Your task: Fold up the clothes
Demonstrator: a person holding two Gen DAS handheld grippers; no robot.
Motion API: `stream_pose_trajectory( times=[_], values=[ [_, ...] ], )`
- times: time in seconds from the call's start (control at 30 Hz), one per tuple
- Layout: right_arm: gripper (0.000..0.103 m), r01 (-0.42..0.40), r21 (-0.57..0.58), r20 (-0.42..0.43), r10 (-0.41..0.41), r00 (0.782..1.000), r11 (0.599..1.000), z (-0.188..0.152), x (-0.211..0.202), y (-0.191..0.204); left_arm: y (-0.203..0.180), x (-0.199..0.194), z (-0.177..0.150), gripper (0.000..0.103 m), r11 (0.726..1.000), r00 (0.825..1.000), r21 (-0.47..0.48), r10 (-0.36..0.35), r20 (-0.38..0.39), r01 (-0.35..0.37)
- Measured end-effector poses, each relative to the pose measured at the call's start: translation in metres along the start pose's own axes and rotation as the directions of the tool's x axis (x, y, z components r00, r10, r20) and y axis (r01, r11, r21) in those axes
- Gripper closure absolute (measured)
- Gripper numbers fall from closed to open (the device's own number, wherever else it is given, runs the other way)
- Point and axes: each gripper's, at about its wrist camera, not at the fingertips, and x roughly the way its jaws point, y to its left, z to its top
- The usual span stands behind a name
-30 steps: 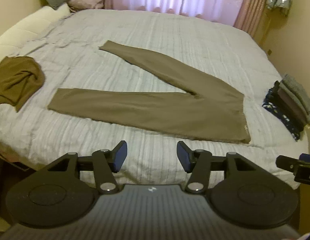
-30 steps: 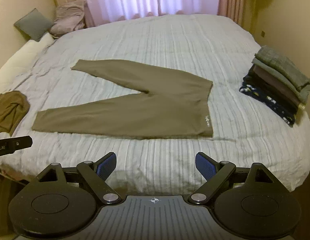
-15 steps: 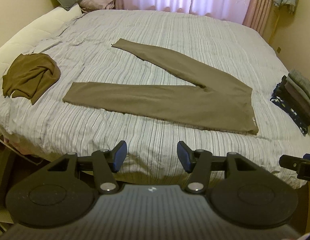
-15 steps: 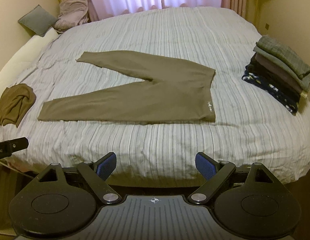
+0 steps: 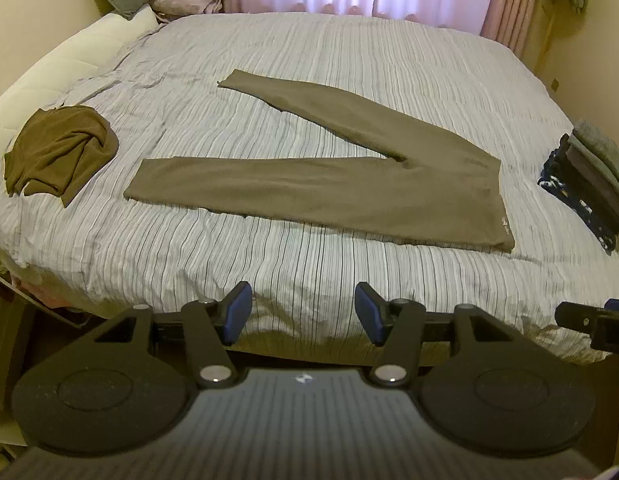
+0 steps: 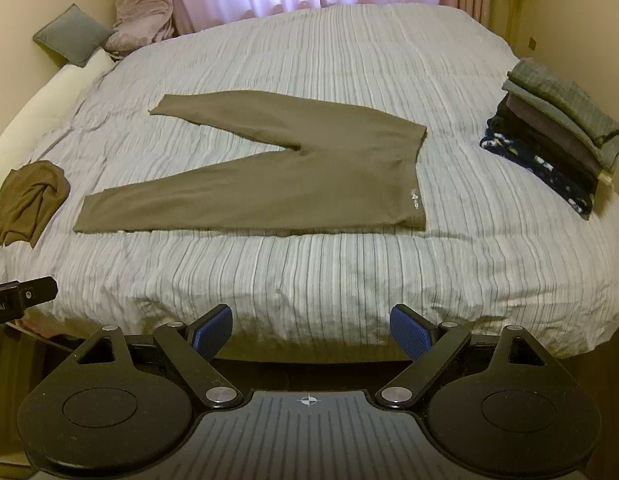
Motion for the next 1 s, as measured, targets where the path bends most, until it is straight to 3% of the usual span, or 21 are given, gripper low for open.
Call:
stream_pose_trajectory(
  times=[0.57,0.73,1.0],
  values=[
    [0.014,0.010,-0.048,0.015,-0.009,1.000,0.999,0.029,0.023,0.031,0.038,0.028,0.020,0.050,0.998,1.000,-0.063,0.005,-0.017,-0.006],
    [0.014,0.017,-0.049,0.008,-0.017,1.000,0.999,0.055,0.047,0.049,0.061,0.056,0.044,0.049,0.997,0.999,-0.078,0.007,-0.037,-0.010],
    [0.014,0.032,-0.038,-0.012,-0.033,0.999,0.999,0.112,0.091,0.092,0.105,0.104,0.108,0.049,0.998,0.998,-0.068,-0.004,-0.057,0.000]
  ],
)
